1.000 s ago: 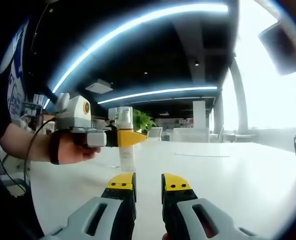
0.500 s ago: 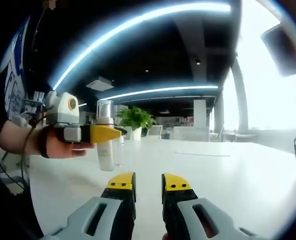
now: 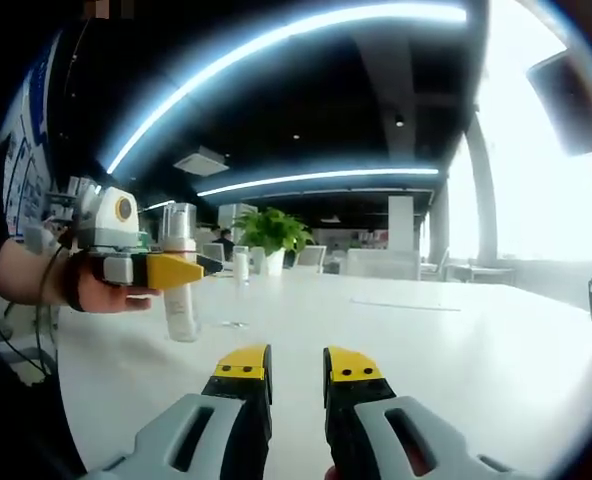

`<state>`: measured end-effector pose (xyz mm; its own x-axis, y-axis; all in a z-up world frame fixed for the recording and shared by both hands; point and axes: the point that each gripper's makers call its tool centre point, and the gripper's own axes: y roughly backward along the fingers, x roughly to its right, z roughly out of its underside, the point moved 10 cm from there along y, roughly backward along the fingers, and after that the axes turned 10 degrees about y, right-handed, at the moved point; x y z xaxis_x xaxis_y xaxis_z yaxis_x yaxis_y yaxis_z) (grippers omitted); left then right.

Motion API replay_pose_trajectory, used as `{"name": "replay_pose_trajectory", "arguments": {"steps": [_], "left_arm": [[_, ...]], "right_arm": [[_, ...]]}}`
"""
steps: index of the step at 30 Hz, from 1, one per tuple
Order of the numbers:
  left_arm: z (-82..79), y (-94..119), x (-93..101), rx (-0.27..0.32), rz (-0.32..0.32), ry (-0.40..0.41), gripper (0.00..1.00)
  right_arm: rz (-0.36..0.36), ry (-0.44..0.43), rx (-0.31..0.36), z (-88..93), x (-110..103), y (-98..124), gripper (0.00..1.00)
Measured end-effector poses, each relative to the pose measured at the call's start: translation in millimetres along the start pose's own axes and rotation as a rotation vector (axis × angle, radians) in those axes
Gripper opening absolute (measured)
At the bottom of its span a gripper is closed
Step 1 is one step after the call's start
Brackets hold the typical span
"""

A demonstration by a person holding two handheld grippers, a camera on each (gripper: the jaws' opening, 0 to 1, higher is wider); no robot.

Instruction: Clamp pump bottle remove cover press pump head put on cover

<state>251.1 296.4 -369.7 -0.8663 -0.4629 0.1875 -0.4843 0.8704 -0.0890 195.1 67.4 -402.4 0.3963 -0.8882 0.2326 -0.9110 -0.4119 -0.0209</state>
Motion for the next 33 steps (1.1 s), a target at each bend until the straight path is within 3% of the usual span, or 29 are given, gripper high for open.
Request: {"name": "replay_pose_trajectory", "arguments": {"steps": [13, 26, 30, 33], "left_arm": [[21.9, 14, 5.6, -0.011, -0.026, 0.000, 0.15], [24.1, 17, 5.1, -0.023, -0.030, -0.001, 0.15], [25.4, 16, 9.4, -0.018, -0.026, -0.028, 0.15], [25.0, 17, 6.9, -0.015, -0.038, -0.009, 0.15]], "right_arm": [[0.005, -0.016, -0.003, -0.5, 0, -1, 0.15], [0.011, -0.008, -0.019, -0.1, -2, -2, 0.15], [-0.003, -0.082, -0.010, -2.0, -3, 1, 0.17], [-0.012, -0.089, -0.015, -2.9, -4, 3, 0.18]]}}
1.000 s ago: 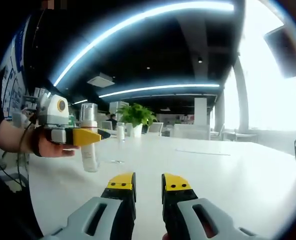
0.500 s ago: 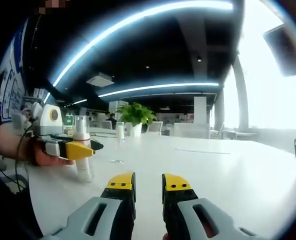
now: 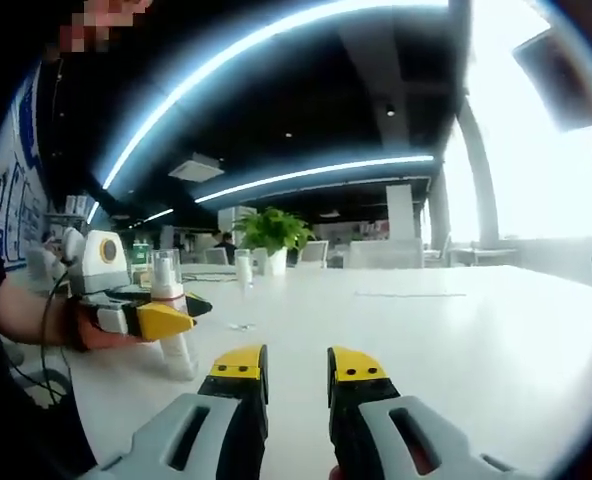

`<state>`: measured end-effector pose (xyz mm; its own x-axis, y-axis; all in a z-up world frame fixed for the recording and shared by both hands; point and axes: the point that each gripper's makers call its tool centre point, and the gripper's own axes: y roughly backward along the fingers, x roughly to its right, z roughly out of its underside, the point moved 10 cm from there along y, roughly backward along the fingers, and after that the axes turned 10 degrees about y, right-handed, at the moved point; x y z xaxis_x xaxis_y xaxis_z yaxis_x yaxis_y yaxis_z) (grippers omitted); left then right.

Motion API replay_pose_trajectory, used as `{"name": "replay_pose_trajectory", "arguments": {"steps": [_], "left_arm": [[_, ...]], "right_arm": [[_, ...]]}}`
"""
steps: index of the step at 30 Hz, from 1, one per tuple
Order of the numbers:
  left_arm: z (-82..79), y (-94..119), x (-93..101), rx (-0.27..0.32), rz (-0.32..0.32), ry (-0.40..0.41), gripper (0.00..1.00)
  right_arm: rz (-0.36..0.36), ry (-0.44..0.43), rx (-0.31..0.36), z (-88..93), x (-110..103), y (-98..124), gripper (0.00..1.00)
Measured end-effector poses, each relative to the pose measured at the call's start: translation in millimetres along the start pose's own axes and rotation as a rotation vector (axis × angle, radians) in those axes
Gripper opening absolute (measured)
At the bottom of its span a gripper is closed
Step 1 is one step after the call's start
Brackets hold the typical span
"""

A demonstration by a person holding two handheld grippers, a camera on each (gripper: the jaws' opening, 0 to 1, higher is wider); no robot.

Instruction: Clamp pump bottle remove cover press pump head put on cover

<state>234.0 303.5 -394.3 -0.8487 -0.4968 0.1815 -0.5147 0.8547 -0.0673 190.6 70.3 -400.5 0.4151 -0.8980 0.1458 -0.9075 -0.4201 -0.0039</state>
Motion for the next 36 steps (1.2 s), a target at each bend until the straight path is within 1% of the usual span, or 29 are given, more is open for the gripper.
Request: {"name": "replay_pose_trajectory", "arguments": {"steps": [4, 5, 7, 8, 11, 12, 14, 17, 19, 20, 21, 24, 27, 32, 33, 36], "left_arm": [[0.0, 0, -1.2, 0.004, -0.008, 0.008, 0.15], [0.3, 0, -1.0, 0.004, -0.008, 0.006, 0.15], [0.6, 0, -0.1, 0.005, -0.007, 0.003, 0.15], [0.6, 0, 0.2, 0.005, -0.007, 0.002, 0.15], [0.7, 1, 1.7, 0.000, -0.002, 0.007, 0.15], [0.9, 0, 2.2, 0.000, 0.001, 0.002, 0.15], [1.1, 0, 3.6, -0.002, 0.007, 0.000, 0.15], [1.0, 0, 2.8, 0.000, 0.010, -0.001, 0.15], [1.2, 0, 2.7, 0.001, 0.010, 0.000, 0.15], [1.3, 0, 2.7, 0.001, 0.011, -0.001, 0.15], [1.5, 0, 2.7, 0.002, 0.011, -0.001, 0.15], [1.8, -1, 2.6, 0.002, 0.011, -0.002, 0.15], [2.5, -1, 2.2, 0.003, 0.010, -0.002, 0.15], [3.0, -1, 1.7, 0.002, 0.014, 0.001, 0.15], [2.9, -1, 1.8, 0.002, 0.015, 0.001, 0.15], [3.2, -1, 1.4, 0.002, 0.017, 0.002, 0.15]], "right_arm": [[-0.013, -0.020, -0.004, 0.3, 1, -1, 0.18], [-0.015, -0.032, 0.000, -0.4, 1, 0, 0.18], [-0.027, -0.092, 0.009, -2.6, 0, 1, 0.18], [-0.028, -0.097, 0.010, -4.0, 1, 2, 0.18], [-0.040, -0.095, 0.011, -14.7, -4, 9, 0.18], [-0.056, -0.101, 0.018, -21.4, -7, 12, 0.18], [-0.071, -0.100, 0.024, -27.5, -10, 15, 0.18], [-0.115, -0.090, 0.028, -37.8, -17, 18, 0.18], [-0.127, -0.079, 0.036, -41.6, -21, 17, 0.18], [-0.118, -0.036, 0.050, -43.8, -21, 17, 0.18], [-0.117, -0.029, 0.057, -45.2, -23, 17, 0.17], [-0.121, -0.053, 0.058, -47.2, -24, 13, 0.17], [-0.140, -0.065, 0.054, -48.8, -29, 10, 0.17], [-0.176, -0.074, 0.070, -57.5, -35, 7, 0.17], [-0.183, -0.105, 0.083, -59.4, -36, 6, 0.17], [-0.198, -0.102, 0.086, -61.1, -40, 5, 0.17]]}}
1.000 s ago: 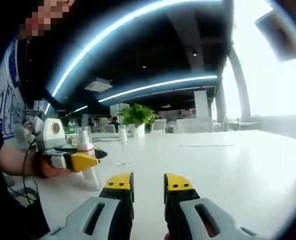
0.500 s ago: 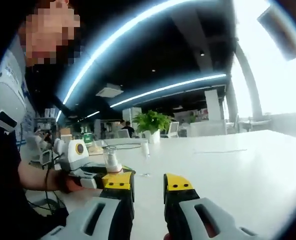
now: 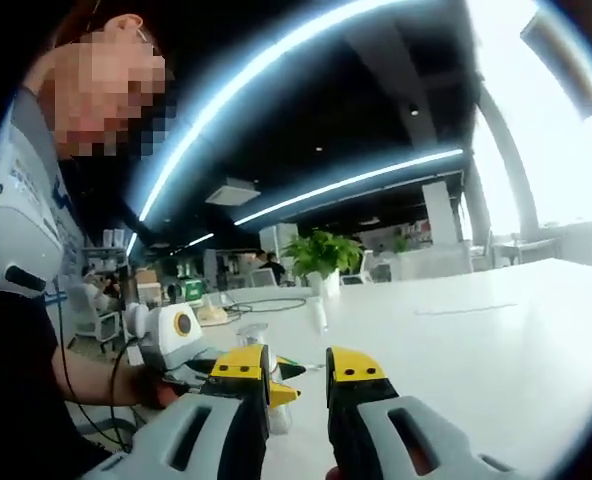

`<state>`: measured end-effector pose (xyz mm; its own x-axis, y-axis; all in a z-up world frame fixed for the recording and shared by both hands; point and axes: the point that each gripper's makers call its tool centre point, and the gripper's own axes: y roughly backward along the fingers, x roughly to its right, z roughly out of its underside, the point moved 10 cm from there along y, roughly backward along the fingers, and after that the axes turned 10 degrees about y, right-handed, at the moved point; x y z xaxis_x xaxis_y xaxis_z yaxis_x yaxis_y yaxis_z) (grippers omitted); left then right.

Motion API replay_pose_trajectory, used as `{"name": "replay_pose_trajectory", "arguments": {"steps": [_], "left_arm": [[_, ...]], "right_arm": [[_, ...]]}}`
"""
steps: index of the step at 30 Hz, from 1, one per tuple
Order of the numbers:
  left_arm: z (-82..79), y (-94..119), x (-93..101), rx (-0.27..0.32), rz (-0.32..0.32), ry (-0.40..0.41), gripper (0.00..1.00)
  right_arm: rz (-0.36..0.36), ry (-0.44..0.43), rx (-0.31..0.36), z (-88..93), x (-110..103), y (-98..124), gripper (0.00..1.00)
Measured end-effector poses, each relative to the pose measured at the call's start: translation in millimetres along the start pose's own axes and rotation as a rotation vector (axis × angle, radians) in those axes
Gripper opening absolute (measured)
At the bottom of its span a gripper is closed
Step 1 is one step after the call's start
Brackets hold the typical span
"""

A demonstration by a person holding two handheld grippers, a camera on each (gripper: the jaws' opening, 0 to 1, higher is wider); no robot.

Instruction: Clamp pump bottle remove cover press pump head put on cover

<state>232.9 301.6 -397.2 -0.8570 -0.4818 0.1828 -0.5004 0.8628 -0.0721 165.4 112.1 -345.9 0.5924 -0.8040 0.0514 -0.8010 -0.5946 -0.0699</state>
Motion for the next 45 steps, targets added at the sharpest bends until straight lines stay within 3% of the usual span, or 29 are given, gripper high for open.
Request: {"name": "replay_pose_trajectory", "arguments": {"steps": [9, 22, 29, 33, 45], "left_arm": [[0.2, 0, -0.5, 0.003, -0.002, 0.002, 0.15], [0.9, 0, -0.3, 0.000, 0.008, 0.010, 0.15], [1.0, 0, -0.3, 0.004, 0.005, 0.012, 0.15], [1.0, 0, 0.0, 0.004, 0.005, 0.013, 0.15], [1.3, -1, 0.9, 0.003, 0.010, 0.005, 0.15]], "right_arm": [[-0.065, 0.105, -0.013, -8.1, -26, -25, 0.17], [-0.074, 0.139, -0.035, -6.7, -40, -49, 0.16], [-0.064, 0.122, -0.046, 1.8, -36, -56, 0.16], [-0.069, 0.164, -0.049, 1.1, -37, -60, 0.14], [-0.061, 0.147, -0.039, 2.7, -36, -56, 0.13]]}}
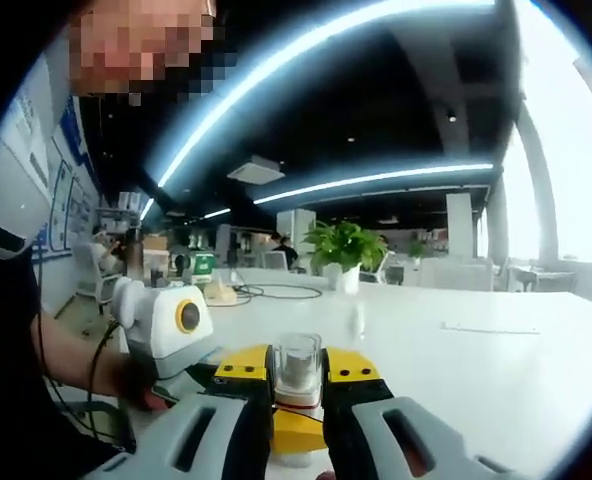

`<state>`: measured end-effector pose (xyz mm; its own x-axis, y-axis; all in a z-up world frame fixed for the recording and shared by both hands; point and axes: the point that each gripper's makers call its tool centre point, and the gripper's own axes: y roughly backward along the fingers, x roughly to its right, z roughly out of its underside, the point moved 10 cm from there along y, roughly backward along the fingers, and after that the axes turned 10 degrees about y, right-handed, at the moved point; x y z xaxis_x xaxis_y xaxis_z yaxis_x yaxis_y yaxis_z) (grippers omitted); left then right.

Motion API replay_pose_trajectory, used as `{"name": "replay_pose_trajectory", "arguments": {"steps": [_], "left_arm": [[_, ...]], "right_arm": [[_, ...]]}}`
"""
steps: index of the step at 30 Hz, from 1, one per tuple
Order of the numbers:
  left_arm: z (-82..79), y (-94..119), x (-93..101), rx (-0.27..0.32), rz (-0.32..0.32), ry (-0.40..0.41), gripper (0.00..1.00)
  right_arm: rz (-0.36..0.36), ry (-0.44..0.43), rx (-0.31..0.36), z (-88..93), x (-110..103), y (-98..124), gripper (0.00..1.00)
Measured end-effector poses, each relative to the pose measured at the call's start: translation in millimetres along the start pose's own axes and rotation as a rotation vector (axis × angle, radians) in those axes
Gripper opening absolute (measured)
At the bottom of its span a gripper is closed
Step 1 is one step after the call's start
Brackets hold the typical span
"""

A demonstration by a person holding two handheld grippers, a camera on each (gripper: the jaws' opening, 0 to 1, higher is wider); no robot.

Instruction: Clamp pump bottle remove cover press pump head put on cover

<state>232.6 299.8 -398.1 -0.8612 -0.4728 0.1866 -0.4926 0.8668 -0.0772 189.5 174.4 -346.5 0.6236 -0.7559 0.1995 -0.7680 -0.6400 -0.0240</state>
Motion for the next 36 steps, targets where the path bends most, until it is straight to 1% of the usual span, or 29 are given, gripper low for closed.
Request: {"name": "replay_pose_trajectory", "arguments": {"steps": [7, 12, 16, 18, 19, 22, 23, 24, 27, 33, 36], "left_arm": [[0.5, 0, 0.7, -0.003, 0.006, 0.000, 0.15], [0.4, 0, 1.0, -0.003, 0.004, -0.002, 0.15], [0.3, 0, 0.7, -0.004, 0.005, 0.003, 0.15], [0.3, 0, 0.7, -0.004, 0.007, 0.004, 0.15], [0.3, 0, 0.8, -0.004, 0.007, 0.004, 0.15], [0.0, 1, 1.0, -0.002, -0.001, 0.000, 0.15], [0.0, 1, 1.1, -0.002, -0.002, -0.001, 0.15], [-0.1, 1, 0.8, -0.002, -0.002, 0.002, 0.15], [0.1, 1, 0.9, -0.001, 0.000, 0.000, 0.15], [-0.3, 1, 0.7, -0.001, 0.003, -0.003, 0.15], [-0.3, 1, 0.8, -0.001, 0.002, -0.003, 0.15]], "right_arm": [[-0.010, 0.001, -0.005, -0.8, 1, 2, 0.13], [-0.001, 0.015, 0.005, -0.8, 0, 2, 0.13], [0.007, 0.028, 0.015, -4.3, -1, 1, 0.13], [0.016, -0.011, 0.036, -7.7, 1, 1, 0.13], [0.017, -0.021, 0.036, -8.9, 2, 1, 0.13], [0.016, -0.006, 0.030, -7.5, 2, 0, 0.13], [0.012, -0.011, 0.032, -5.8, 1, -1, 0.13], [0.006, -0.041, 0.034, -5.6, 1, -1, 0.13], [0.010, -0.024, 0.036, -6.9, 2, 0, 0.13], [0.014, -0.024, 0.066, -17.9, 3, 4, 0.13], [0.024, -0.026, 0.086, -23.5, 8, 8, 0.13]]}}
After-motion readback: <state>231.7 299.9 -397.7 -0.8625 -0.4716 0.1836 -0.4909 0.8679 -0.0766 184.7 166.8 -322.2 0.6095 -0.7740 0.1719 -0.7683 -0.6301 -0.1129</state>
